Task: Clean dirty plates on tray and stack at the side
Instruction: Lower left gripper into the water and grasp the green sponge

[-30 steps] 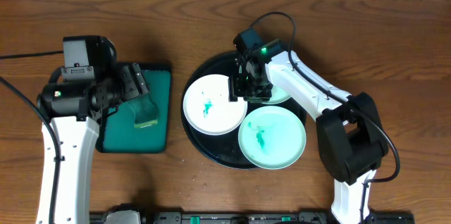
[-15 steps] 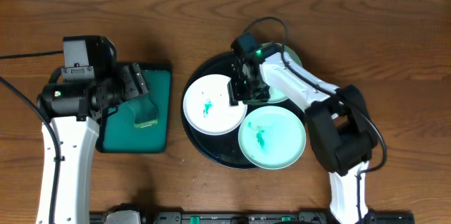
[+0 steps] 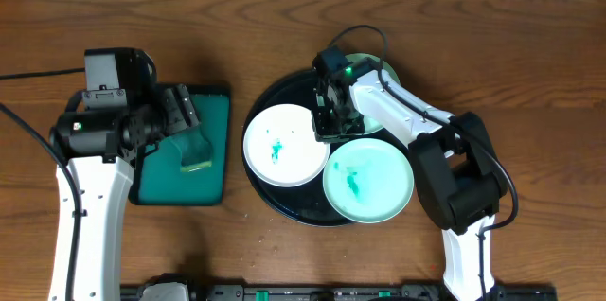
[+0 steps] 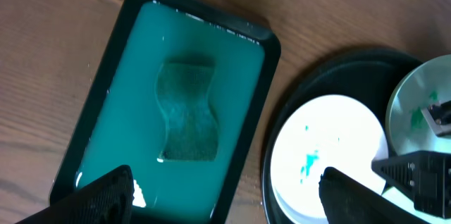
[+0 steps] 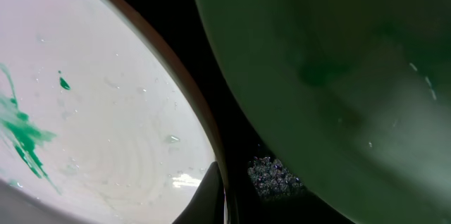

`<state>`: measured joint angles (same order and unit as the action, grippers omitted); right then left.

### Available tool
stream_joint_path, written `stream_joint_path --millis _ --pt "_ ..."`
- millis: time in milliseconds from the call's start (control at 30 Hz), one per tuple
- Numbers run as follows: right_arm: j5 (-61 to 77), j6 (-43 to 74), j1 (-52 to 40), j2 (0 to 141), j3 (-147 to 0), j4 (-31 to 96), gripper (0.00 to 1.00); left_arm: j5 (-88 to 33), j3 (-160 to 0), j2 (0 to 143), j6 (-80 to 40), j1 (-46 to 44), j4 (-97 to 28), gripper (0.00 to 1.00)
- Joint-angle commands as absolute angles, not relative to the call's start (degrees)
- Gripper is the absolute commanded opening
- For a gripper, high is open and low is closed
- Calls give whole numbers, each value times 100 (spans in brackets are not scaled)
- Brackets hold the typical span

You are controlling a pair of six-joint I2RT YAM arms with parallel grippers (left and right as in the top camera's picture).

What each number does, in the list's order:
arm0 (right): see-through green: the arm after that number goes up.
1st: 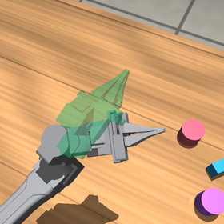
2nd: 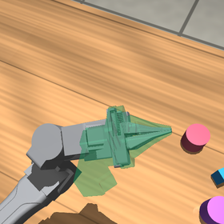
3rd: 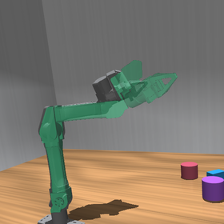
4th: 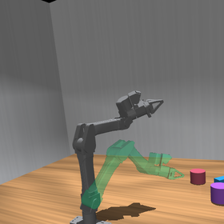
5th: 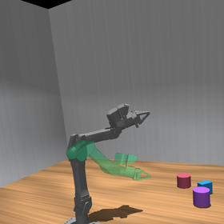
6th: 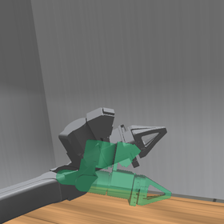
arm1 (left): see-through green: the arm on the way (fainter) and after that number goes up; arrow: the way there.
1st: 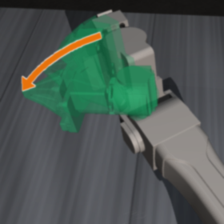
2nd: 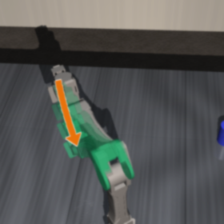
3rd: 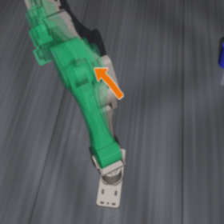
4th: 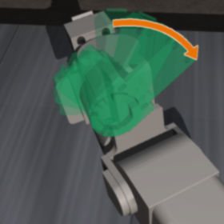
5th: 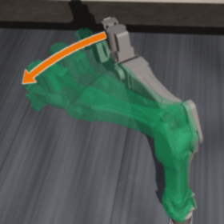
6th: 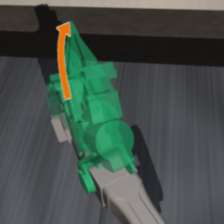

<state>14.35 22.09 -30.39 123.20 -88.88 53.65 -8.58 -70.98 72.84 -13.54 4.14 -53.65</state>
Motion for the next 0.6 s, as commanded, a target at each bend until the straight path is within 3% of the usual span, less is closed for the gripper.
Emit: stream_joint_path --millis 0,400,433,500,567 --pt "1527 2180 -3079 12403 -8875 5371 2 -589 -7032 7522 -1387 449 -5262 84" --pt "1525 2178 -3074 12403 -8875 5398 2 -609 -7006 9706 -1428 449 -5301 84" --pt "1527 2178 -3074 12403 -8875 5402 3 -714 -7006 9891 -1428 449 -5304 76" --pt "1527 2180 -3074 12403 -8875 5406 2 -746 -7006 10029 -1428 449 -5262 48" --pt "1527 2178 -3074 12403 -8875 5422 3 -746 -7006 10123 -1437 449 -5240 43"
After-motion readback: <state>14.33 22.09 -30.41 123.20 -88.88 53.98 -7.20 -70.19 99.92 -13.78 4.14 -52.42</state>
